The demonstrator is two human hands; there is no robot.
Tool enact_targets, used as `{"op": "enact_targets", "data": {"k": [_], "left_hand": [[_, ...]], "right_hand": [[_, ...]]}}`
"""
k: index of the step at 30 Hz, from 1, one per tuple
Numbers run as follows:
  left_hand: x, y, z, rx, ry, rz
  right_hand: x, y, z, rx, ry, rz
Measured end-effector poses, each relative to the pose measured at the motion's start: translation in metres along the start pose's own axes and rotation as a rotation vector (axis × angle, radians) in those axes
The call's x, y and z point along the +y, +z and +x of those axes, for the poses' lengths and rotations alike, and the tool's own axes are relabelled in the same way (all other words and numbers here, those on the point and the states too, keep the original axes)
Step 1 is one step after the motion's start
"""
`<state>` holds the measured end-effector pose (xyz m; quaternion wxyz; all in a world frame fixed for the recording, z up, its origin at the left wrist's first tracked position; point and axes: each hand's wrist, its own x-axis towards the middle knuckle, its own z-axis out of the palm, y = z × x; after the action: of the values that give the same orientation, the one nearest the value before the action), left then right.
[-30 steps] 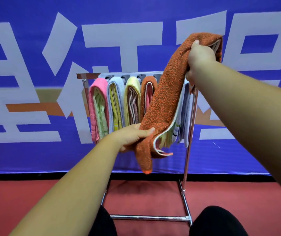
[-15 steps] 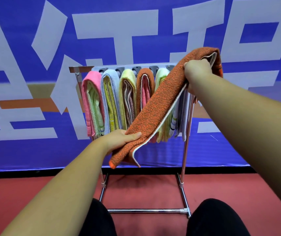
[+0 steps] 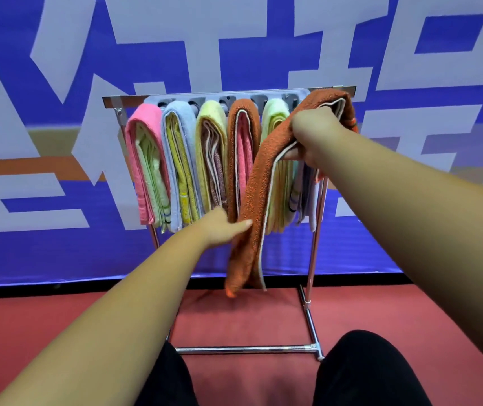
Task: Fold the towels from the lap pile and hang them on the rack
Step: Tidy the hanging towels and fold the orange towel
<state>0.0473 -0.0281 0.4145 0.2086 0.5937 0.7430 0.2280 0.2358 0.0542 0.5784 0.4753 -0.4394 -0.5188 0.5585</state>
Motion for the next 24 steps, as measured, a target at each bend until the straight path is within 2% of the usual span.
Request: {"op": "enact_targets", "data": {"k": [5, 8, 12, 16, 18, 22, 24], "left_hand": [[0.103, -0.026, 0.008, 0.193, 0.13, -0.378], [0.134, -0.024, 0.013, 0.26, 0.11, -0.237], [0.146, -0.011, 0.022, 0.496, 0.066, 0.032], [0.159, -0.012, 0.024, 0.701, 0.158, 0.113], [0.17, -0.017, 0.023, 0.743, 0.196, 0.15], [0.192, -0.024, 0.028, 0.746, 0.283, 0.221], [0.201, -0.023, 0.031, 0.721, 0.307, 0.236]], "right_hand": [[0.005, 0.007, -0.008, -0.009, 0.008, -0.036], [0.003, 0.002, -0.009, -0.035, 0.03, 0.057], [0.002, -0.015, -0.007, -0.068, 0.096, 0.408], [0.007, -0.041, -0.003, -0.036, 0.143, 0.435], [0.016, -0.053, -0.001, -0.021, 0.192, 0.186], [0.032, -0.069, -0.007, -0.139, 0.384, -0.418], [0.031, -0.078, -0.004, -0.08, 0.316, -0.663]]}}
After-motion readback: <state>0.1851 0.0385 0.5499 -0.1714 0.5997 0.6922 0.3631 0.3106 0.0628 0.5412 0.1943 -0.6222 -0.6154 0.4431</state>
